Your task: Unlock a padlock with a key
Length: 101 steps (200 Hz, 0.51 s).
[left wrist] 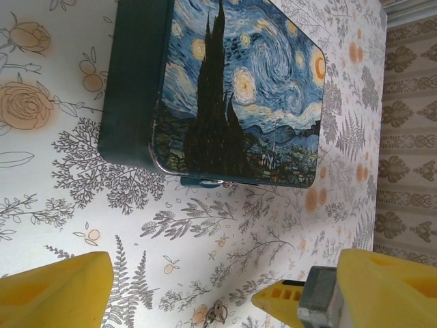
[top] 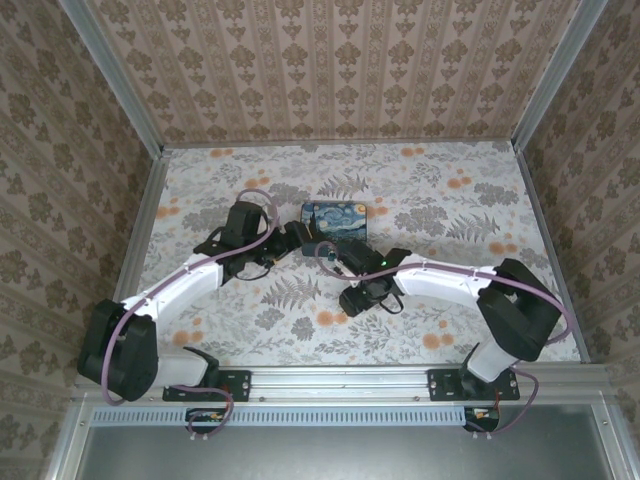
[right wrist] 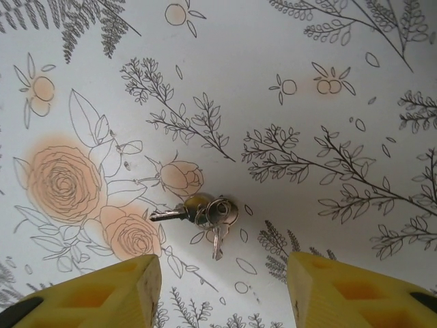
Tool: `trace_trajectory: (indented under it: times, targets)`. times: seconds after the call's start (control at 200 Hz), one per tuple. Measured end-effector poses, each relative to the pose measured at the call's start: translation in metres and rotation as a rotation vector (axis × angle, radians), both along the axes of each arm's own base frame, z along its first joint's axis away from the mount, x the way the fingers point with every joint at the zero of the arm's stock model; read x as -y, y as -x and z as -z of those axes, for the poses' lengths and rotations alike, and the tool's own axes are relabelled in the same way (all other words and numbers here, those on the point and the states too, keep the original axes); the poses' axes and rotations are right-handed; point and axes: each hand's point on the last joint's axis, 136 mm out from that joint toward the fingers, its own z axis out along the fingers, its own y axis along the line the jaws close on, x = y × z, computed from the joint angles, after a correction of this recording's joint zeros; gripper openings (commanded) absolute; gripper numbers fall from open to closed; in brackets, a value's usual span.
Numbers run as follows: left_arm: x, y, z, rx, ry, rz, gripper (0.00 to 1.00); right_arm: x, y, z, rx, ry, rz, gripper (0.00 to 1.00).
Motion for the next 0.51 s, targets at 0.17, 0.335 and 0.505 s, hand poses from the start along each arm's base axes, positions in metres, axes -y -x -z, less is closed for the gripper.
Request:
trace_trajectory:
  times: [0.17,0.335,0.505]
  targets:
    - [-0.006,-0.002,-0.003,0.005,0.006,-0.015,0.87,-0.002,0.003,0.013,-0.013,0.078,-0.059,0.54]
    - [-0.008,-0.003,-0.009,0.022,0.016,-0.02,0.87,-0.006,0.006,0.022,-0.025,0.12,-0.098,0.53]
    - [-0.016,-0.006,-0.006,0.012,0.019,-0.042,0.87,-0.006,0.002,0.024,-0.025,0.155,-0.106,0.53]
